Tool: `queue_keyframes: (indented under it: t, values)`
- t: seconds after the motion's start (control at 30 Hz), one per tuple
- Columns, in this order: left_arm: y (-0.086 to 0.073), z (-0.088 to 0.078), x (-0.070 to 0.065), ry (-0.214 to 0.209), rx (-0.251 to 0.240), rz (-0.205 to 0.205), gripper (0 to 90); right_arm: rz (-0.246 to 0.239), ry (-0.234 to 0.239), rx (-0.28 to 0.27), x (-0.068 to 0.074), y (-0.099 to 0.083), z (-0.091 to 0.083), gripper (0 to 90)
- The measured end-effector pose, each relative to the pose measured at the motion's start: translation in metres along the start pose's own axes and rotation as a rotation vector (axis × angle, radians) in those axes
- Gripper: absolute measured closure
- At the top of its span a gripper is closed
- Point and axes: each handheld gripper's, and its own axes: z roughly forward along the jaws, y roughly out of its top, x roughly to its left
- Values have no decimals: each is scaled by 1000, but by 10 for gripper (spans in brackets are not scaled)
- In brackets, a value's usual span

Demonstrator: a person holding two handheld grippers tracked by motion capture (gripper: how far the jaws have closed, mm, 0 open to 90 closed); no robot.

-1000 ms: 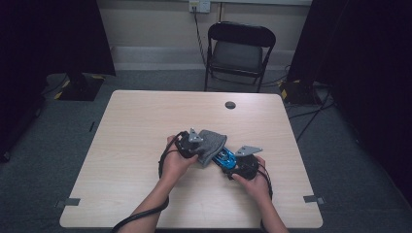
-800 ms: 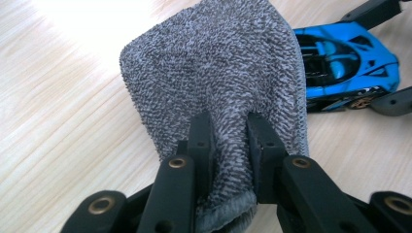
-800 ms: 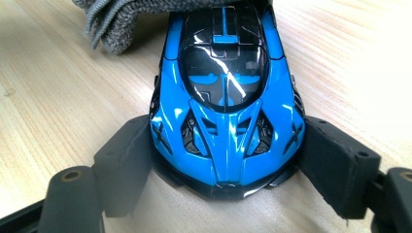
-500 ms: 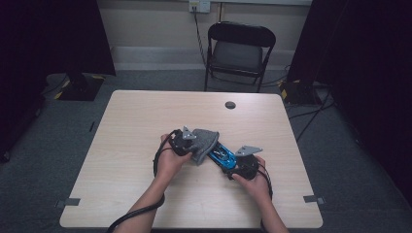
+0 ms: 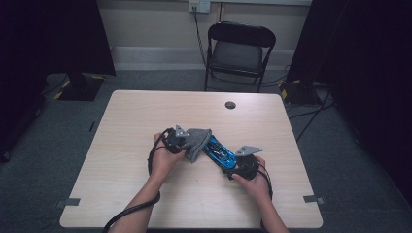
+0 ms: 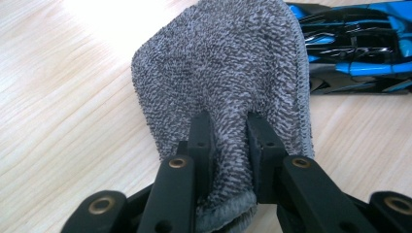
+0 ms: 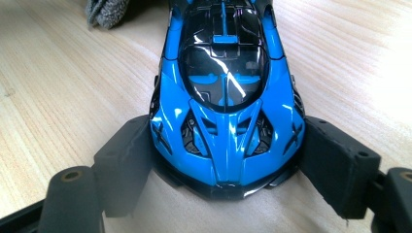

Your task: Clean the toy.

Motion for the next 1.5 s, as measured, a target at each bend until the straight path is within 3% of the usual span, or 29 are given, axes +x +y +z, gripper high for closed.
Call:
queue_keyframes:
  t: [0.37,0.47,1.0,1.27,1.37,1.5]
  values:
    - [-16,-13,17,42,-17,-43,749,0,0,0,0,0,0,229]
    - [-21,-19,18,34,-23,-42,749,0,0,0,0,0,0,229]
    - [-50,-41,-1,-12,-30,-8,747,4,-5,3,0,1,0,223]
    - [-59,-43,-6,-24,-55,-20,746,-7,-5,7,0,1,0,178]
    - [-61,-42,-8,-34,-67,-38,744,11,5,-36,-2,2,-5,174]
    - [-62,-40,-10,-35,-68,-26,743,7,3,-56,-3,9,-14,173]
